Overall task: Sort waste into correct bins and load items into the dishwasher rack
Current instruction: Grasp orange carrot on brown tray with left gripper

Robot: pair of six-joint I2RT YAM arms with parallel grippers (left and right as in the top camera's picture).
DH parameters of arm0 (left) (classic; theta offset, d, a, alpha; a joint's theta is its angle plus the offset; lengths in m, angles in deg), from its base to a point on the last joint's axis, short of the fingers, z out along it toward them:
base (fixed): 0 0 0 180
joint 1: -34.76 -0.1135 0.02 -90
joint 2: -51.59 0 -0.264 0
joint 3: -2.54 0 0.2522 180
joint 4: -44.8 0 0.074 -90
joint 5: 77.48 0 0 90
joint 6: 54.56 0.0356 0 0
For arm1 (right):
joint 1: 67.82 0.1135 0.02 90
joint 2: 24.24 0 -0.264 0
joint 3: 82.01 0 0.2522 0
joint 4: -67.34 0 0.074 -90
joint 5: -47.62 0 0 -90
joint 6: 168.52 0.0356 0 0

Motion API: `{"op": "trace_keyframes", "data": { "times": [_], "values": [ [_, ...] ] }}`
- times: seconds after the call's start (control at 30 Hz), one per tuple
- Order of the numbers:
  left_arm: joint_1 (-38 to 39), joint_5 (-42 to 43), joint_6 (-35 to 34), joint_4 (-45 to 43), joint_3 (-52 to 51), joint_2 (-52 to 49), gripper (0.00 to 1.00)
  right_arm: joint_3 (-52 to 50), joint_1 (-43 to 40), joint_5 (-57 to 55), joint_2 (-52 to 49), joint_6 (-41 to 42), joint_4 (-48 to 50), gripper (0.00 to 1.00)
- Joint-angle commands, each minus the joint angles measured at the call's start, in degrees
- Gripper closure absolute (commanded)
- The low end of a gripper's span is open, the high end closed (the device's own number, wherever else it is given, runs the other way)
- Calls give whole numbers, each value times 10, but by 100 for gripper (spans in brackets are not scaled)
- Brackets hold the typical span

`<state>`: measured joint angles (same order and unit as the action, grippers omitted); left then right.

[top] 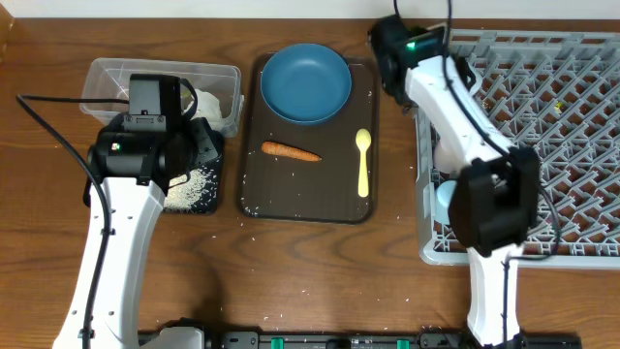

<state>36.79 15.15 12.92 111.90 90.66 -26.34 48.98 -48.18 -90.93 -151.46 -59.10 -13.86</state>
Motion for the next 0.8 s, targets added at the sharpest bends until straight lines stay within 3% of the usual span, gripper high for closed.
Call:
{"op": "trace_keyframes", "data": {
  "times": [0.0, 0.13, 0.33, 0.57, 0.77],
  "values": [
    [-2, -3, -3, 0, -3, -3, 41, 1, 2, 118, 65, -39, 3, 29],
    [-2, -3, -3, 0, -3, -3, 41, 1, 2, 233, 93, -64, 11, 22],
    [3, -3, 11, 0, -5, -3, 41, 0, 12, 452, 89, -88, 33, 22],
    [65, -3, 99, -20, -18, -38, 41, 0, 29, 500, 75, -68, 40, 22],
    [117, -1, 99, -111, -18, -136, 40, 0, 19, 532, 75, -66, 38, 21]
  ]
}}
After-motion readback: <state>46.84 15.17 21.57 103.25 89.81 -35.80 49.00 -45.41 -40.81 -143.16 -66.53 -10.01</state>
